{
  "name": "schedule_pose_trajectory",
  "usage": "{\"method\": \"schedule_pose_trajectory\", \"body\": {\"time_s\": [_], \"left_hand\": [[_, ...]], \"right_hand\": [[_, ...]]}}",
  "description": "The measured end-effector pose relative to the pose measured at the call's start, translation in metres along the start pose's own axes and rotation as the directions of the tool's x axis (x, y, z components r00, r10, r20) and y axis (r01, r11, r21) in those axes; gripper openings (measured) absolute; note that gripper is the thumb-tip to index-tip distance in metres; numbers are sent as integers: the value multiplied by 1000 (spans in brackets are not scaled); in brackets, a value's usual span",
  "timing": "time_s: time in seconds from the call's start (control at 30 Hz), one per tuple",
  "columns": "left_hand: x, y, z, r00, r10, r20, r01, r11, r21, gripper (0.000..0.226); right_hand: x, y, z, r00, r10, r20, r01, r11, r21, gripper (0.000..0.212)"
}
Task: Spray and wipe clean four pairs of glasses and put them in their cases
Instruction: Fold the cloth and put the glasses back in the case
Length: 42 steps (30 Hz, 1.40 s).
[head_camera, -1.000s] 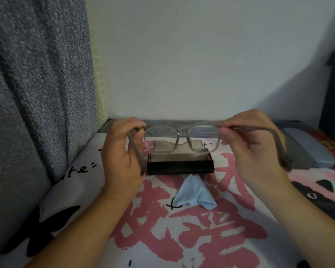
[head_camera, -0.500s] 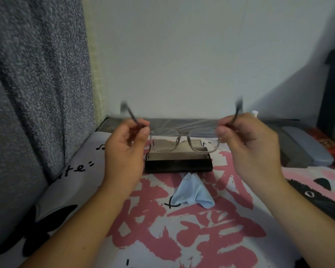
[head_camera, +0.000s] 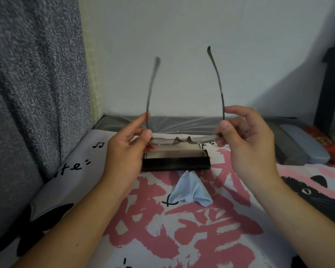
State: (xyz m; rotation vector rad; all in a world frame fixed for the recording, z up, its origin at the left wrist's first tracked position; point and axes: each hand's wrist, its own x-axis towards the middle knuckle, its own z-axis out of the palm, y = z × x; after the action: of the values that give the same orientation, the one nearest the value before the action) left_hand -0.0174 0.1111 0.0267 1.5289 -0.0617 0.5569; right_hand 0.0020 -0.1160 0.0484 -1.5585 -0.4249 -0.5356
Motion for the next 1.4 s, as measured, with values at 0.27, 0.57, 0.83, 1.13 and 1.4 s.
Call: {"method": "schedule_pose_trajectory", "body": {"time_s": [0.27,0.57,0.83,1.13,1.4], "left_hand": [[9,19,-29,906,-29,423,-152,909,387,43],[-3,21,-14,916,269,299,-359,881,309,24],[-31,26,12,702,586,405,-706,646,288,10],[-23,11,7,873,227,432,-429,778,458,21],[-34,2,15,810,-23,586,-414,686,599,20]], "right_hand": [[4,1,0,993,-23,113,11,994,106,30],[16,1,-20,814,170,556,86,911,-404,14],[-4,-52,-49,725,263,637,189,813,-550,18],[-62,-16,-126,790,129,599,568,211,-795,40],[-92,-15,-137,849,162,504,508,18,-861,25]]}}
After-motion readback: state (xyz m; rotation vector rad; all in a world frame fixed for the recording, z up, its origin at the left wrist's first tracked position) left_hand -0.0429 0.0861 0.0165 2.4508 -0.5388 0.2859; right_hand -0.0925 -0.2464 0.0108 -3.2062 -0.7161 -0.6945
